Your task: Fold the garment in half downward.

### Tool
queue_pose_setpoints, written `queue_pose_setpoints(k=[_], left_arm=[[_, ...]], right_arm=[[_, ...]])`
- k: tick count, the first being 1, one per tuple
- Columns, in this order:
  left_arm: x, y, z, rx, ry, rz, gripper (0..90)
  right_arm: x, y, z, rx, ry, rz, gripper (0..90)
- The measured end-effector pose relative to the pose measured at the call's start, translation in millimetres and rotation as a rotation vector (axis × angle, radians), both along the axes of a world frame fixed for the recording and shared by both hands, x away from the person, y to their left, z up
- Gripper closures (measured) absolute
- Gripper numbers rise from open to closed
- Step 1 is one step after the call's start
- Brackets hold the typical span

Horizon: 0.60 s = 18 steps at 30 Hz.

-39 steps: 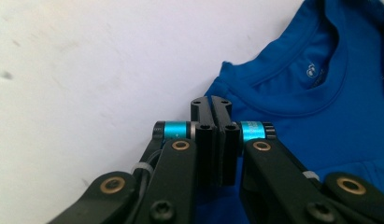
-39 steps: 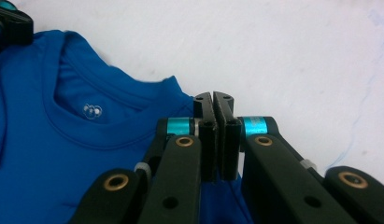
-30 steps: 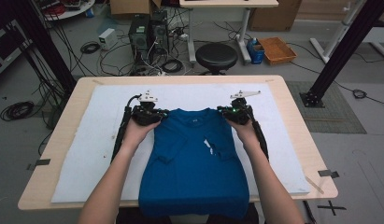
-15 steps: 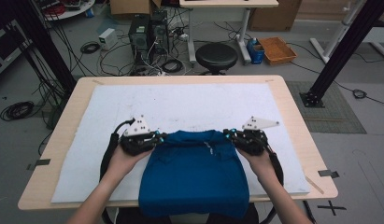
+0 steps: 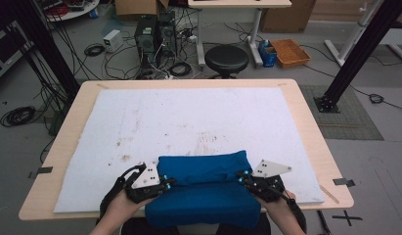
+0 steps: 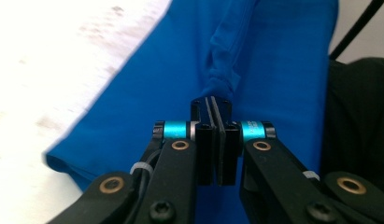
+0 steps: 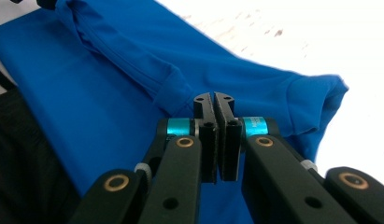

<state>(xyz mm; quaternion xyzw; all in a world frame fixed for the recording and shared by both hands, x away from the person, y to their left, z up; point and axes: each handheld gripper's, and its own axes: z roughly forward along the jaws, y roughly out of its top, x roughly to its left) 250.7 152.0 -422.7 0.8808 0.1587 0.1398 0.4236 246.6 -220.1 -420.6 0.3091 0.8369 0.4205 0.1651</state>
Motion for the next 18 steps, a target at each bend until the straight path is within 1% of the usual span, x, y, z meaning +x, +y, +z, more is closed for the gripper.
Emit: queue_pose_setpoints(k=[1,3,4,5,7,9,10,11,12,14,15,16,17,18], left_arm=[[-2.0,-0.5,-1.4,0.005,-0.001,-0.006,88.1],[-5.9,-1.5,-3.6,0.018,-0.003,-0.015,87.9],[-7.8,-1.9,-4.7,0.019,-0.004,-0.017,87.9],[-10.7,-2.4,-6.7,0.037,-0.008,-0.024,87.7],[-12.0,-2.4,-7.5,0.042,-0.01,-0.026,87.4],[-13.8,-1.3,-9.0,0.045,-0.011,-0.024,86.3],[-14.3,-0.6,-9.6,0.044,-0.008,-0.02,81.6],[-14.7,-0.1,-10.0,0.045,-0.004,-0.01,75.0],[-14.8,0.7,-9.9,0.046,0.0,-0.003,71.9],[-14.1,4.7,-6.0,0.009,-0.003,0.02,67.3],[-14.1,4.7,-6.0,0.009,-0.003,0.02,63.1],[-12.0,5.9,-4.1,-0.013,0.003,0.044,61.4],[-5.0,9.7,0.4,-0.049,-0.004,0.091,61.2],[-5.0,9.7,0.4,-0.049,-0.004,0.091,60.0]], right_arm=[[0.0,0.0,0.0,0.0,0.0,0.0,89.0],[-9.7,0.5,-1.6,-0.007,0.015,-0.007,88.8],[-9.7,0.5,-1.6,-0.007,0.015,-0.007,88.8],[-15.6,0.2,-2.1,-0.004,0.039,-0.014,88.6],[-21.2,-0.7,-2.9,0.008,0.059,-0.017,87.1],[-26.7,-0.7,-3.8,0.01,0.068,-0.023,79.1],[-28.7,-1.1,-4.0,0.014,0.077,-0.016,78.5],[-30.9,-1.6,-3.4,0.013,0.075,-0.013,75.6],[-32.6,-2.3,-2.3,0.017,0.066,-0.015,72.0],[-31.9,-5.7,2.8,0.014,0.031,-0.036,71.2],[-29.3,-8.6,6.0,0.017,0.012,-0.053,69.9],[-24.5,-12.2,9.0,0.029,0.005,-0.075,67.9],[-18.2,-16.1,11.7,0.038,0.003,-0.101,66.9],[-18.2,-16.1,11.7,0.038,0.003,-0.101,66.9]])
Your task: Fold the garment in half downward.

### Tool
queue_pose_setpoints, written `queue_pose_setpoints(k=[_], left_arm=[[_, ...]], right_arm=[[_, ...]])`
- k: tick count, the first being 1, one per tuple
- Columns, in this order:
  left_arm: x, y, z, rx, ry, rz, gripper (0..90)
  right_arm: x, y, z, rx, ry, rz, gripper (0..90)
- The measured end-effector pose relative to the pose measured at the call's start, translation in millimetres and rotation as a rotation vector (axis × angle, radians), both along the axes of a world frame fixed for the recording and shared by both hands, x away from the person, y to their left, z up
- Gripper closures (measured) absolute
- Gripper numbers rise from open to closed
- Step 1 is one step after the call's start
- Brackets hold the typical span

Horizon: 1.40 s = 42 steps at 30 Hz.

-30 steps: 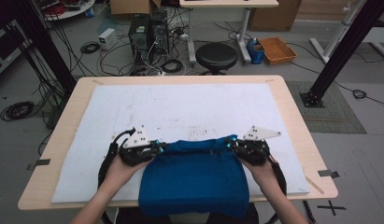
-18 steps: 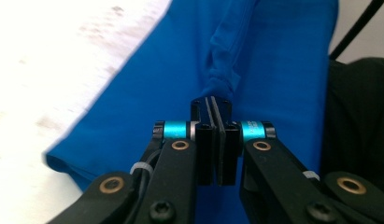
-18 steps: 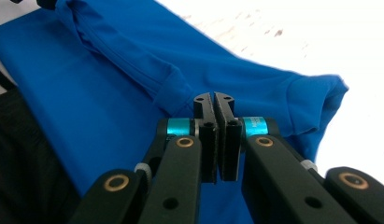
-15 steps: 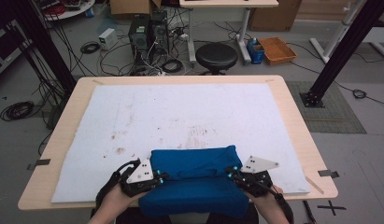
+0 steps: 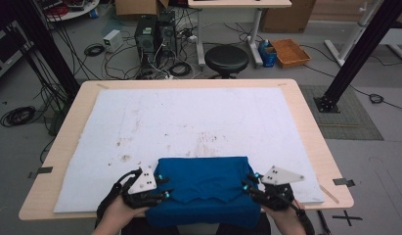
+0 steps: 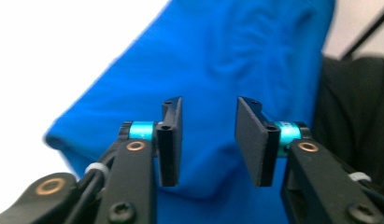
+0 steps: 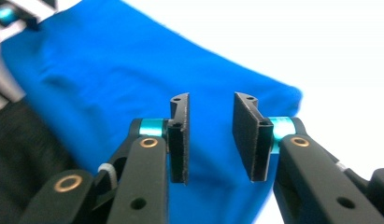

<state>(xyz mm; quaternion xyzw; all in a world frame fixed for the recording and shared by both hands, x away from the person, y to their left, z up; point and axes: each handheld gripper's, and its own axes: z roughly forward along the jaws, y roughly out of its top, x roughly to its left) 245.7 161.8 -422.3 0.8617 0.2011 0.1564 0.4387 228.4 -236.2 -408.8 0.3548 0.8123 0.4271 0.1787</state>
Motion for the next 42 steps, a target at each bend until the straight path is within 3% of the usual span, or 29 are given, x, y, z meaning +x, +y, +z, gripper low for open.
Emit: queue_pose_setpoints(k=[1,2,4,5,6,8,9,10,11,12,14,16,17,20,22,28,30,31,37,38,39,42], left_arm=[[5.3,2.1,2.2,-0.016,-0.009,0.032,58.0],[10.3,3.9,3.6,-0.031,-0.01,0.058,57.7],[36.4,10.7,6.2,-0.1,0.039,0.174,57.4],[36.4,10.7,6.2,-0.1,0.039,0.174,56.6],[52.5,13.4,4.2,-0.107,0.081,0.237,56.4],[60.0,14.2,2.0,-0.112,0.098,0.263,55.4],[71.8,15.3,-4.1,-0.118,0.143,0.309,55.3],[71.8,15.3,-4.1,-0.118,0.143,0.309,54.9],[80.6,15.2,-10.9,-0.088,0.195,0.325,54.8],[80.6,15.2,-10.9,-0.088,0.195,0.325,54.9],[85.2,12.9,-19.1,-0.05,0.256,0.333,55.4],[84.6,11.9,-20.9,-0.052,0.262,0.327,57.7],[81.9,10.3,-22.9,-0.048,0.267,0.304,68.2],[78.8,9.5,-23.8,-0.053,0.253,0.298,80.3],[78.9,10.4,-23.8,-0.061,0.255,0.298,82.4],[82.4,12.6,-21.2,-0.062,0.233,0.297,84.1],[88.3,13.2,-18.0,-0.048,0.221,0.298,84.1],[96.1,13.7,-13.6,-0.038,0.188,0.306,84.2],[121.4,15.0,-3.3,-0.029,0.156,0.316,84.1],[132.7,16.0,-1.3,-0.025,0.147,0.32,84.1],[132.7,16.0,-1.3,-0.025,0.147,0.32,84.1],[155.4,20.2,-0.6,-0.041,0.142,0.343,84.0]], right_arm=[[16.1,-7.4,3.2,0.013,-0.015,-0.057,61.7],[23.3,-9.8,3.7,0.02,-0.01,-0.08,60.3],[45.6,-15.4,1.5,0.055,0.013,-0.134,59.3],[55.2,-16.4,-0.8,0.057,0.026,-0.157,56.8],[63.9,-17.0,-3.8,0.07,0.048,-0.183,56.1],[79.1,-16.8,-11.5,0.095,0.095,-0.199,52.8],[84.8,-15.8,-15.5,0.094,0.116,-0.211,51.8],[84.8,-15.8,-15.5,0.094,0.116,-0.211,51.8],[93.1,-13.3,-23.2,0.095,0.163,-0.214,51.7],[96.0,-12.1,-26.7,0.097,0.18,-0.213,50.7],[100.0,-9.3,-32.4,0.083,0.214,-0.208,52.8],[101.1,-8.6,-34.6,0.073,0.227,-0.202,55.9],[102.4,-7.8,-37.3,0.064,0.246,-0.181,65.7],[100.7,-6.4,-36.3,0.055,0.238,-0.146,78.5],[99.7,-7.3,-35.9,0.053,0.225,-0.131,82.0],[102.8,-13.3,-31.1,0.084,0.198,-0.119,83.2],[105.5,-13.1,-29.8,0.083,0.194,-0.118,83.2],[113.3,-11.6,-27.0,0.092,0.182,-0.119,83.2],[140.0,-5.5,-22.2,0.07,0.167,-0.138,83.2],[151.7,-3.8,-19.4,0.074,0.157,-0.144,83.1],[157.8,-3.0,-18.0,0.073,0.157,-0.146,83.1],[174.2,0.7,-15.7,0.061,0.149,-0.163,83.1]])
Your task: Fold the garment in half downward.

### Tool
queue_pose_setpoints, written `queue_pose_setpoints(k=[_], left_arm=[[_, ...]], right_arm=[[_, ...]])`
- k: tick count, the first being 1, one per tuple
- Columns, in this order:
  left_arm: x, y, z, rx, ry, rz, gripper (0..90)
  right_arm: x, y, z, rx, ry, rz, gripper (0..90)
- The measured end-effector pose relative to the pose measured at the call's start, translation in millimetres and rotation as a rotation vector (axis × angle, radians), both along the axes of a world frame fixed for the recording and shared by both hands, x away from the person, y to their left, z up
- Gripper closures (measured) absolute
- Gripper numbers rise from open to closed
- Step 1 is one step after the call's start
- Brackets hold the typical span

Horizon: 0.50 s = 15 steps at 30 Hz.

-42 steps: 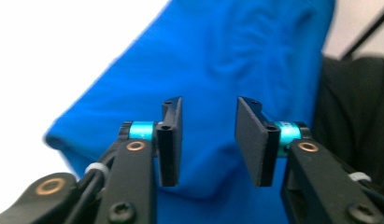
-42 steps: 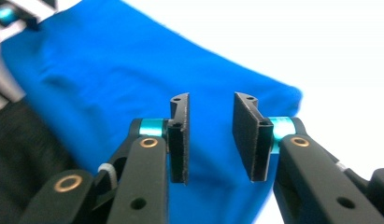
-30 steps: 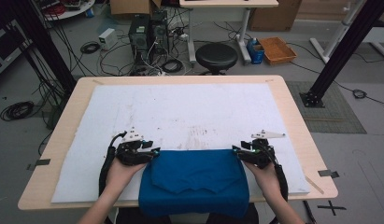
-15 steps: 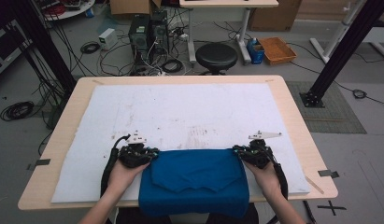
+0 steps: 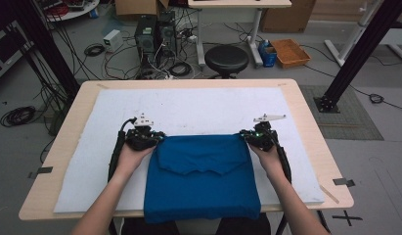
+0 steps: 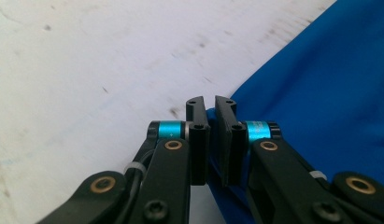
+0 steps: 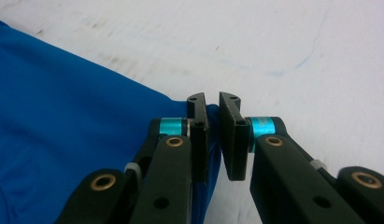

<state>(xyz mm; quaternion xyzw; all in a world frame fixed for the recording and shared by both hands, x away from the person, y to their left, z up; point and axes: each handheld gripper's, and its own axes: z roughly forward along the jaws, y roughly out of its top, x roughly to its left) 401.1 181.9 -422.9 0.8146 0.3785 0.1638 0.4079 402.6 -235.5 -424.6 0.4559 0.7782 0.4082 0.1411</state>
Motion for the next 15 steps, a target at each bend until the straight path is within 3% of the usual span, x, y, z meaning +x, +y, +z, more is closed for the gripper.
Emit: queue_pose_setpoints(k=[1,3,7,9,12,14,15], left_arm=[[0.0,0.0,0.0,0.0,0.0,0.0,84.0],[15.3,1.0,-3.1,0.007,0.014,0.009,84.0],[22.9,1.1,-8.5,0.014,-0.002,0.021,84.0],[27.1,2.1,-12.2,0.023,0.009,0.021,84.0],[31.4,1.1,-14.8,0.024,0.013,0.024,83.4],[31.2,0.3,-14.3,0.031,0.009,0.03,74.5],[29.0,0.8,-11.0,0.037,0.0,0.069,66.0]], right_arm=[[0.0,0.0,0.0,0.0,0.0,0.0,83.1],[14.1,3.6,-1.4,-0.011,0.007,-0.016,83.1],[25.0,8.1,-3.7,-0.027,-0.013,-0.023,83.1],[26.6,8.7,-5.2,-0.035,-0.019,-0.02,83.1],[30.5,9.0,-10.7,-0.04,0.007,-0.034,82.5],[29.2,9.7,-9.4,-0.056,-0.007,-0.043,77.9],[27.7,9.5,-7.6,-0.063,-0.016,-0.051,76.2]])
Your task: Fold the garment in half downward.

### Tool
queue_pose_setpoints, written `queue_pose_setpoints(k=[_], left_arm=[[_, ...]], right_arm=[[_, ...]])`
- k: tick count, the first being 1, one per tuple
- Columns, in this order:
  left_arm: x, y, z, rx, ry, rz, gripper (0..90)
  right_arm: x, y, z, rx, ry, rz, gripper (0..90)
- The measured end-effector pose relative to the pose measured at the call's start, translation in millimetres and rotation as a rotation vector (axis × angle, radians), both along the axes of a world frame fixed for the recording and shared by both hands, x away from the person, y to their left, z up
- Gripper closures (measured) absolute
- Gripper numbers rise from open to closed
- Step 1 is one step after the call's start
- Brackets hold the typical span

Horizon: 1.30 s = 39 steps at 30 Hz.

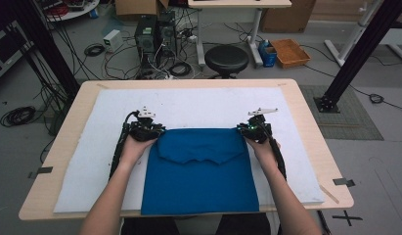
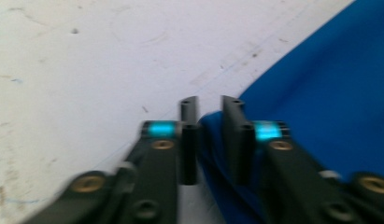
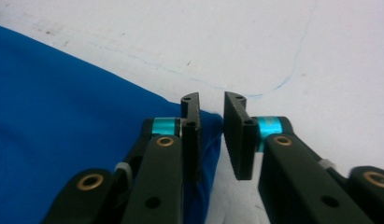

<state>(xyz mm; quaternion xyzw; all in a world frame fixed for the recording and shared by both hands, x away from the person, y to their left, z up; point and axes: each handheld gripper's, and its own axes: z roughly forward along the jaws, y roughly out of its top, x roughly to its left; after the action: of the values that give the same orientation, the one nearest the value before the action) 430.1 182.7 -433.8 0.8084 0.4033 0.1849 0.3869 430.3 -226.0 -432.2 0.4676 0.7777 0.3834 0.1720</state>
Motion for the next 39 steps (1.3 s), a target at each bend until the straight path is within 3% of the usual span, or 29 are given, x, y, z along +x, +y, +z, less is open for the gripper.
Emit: queue_pose_setpoints(k=[4,5,6,7,8,9,10,11,12,14,15,19,26,30,31,32,34,39], left_arm=[[-10.4,6.1,8.4,-0.044,-0.022,0.024,56.2],[-16.4,8.2,11.4,-0.06,-0.022,0.024,54.8],[-31.5,9.5,15.8,-0.074,-0.015,0.027,54.2],[-31.5,9.5,15.8,-0.074,-0.015,0.027,54.0],[-50.7,10.2,17.2,-0.081,-0.007,0.02,54.0],[-50.7,10.2,17.2,-0.081,-0.007,0.02,54.0],[-69.3,11.0,16.1,-0.104,0.019,0.019,54.0],[-69.3,11.0,16.1,-0.104,0.019,0.019,54.0],[-83.8,11.3,12.3,-0.128,0.057,0.029,54.0],[-89.1,11.5,9.8,-0.145,0.081,0.035,54.1],[-96.0,11.3,4.8,-0.159,0.123,0.059,54.2],[-97.6,8.8,-4.5,-0.164,0.165,0.089,56.2],[-89.2,0.1,-7.4,-0.147,0.169,0.099,58.8],[-84.5,-3.9,-8.0,-0.153,0.186,0.083,66.2],[-84.7,-4.9,-7.5,-0.149,0.185,0.074,66.2],[-85.7,-7.2,-6.6,-0.135,0.17,0.059,73.9],[-86.2,-7.9,-6.0,-0.125,0.159,0.052,81.2],[-86.8,-5.5,-2.5,-0.123,0.126,0.043,85.2]], right_arm=[[-7.0,-4.1,7.9,0.011,-0.027,-0.007,68.7],[-15.5,-6.8,14.3,0.023,-0.019,-0.019,64.4],[-21.0,-8.4,17.0,0.033,-0.026,-0.02,62.4],[-21.0,-8.4,17.0,0.033,-0.026,-0.02,62.4],[-34.9,-10.5,20.8,0.045,-0.032,-0.015,62.2],[-43.0,-11.2,21.3,0.051,-0.046,-0.01,61.5],[-51.4,-11.7,20.9,0.056,-0.055,-0.01,61.5],[-58.7,-12.4,19.4,0.063,-0.052,-0.004,61.6],[-65.5,-13.1,17.2,0.068,-0.042,0.001,61.5],[-75.6,-14.5,10.4,0.075,-0.018,0.004,61.2],[-78.9,-15.4,6.8,0.076,-0.003,0.001,60.5],[-84.4,-17.0,-3.7,0.091,0.036,-0.009,60.2],[-82.3,-9.5,-7.4,0.067,0.047,0.012,60.8],[-78.3,-2.5,-9.9,0.046,0.061,0.036,70.7],[-78.3,-2.5,-9.9,0.046,0.061,0.036,70.7],[-77.4,-1.8,-11.2,0.044,0.062,0.045,78.3],[-77.6,-2.1,-11.2,0.045,0.06,0.049,82.7],[-80.8,-4.5,-6.7,0.054,0.041,0.054,83.8]])
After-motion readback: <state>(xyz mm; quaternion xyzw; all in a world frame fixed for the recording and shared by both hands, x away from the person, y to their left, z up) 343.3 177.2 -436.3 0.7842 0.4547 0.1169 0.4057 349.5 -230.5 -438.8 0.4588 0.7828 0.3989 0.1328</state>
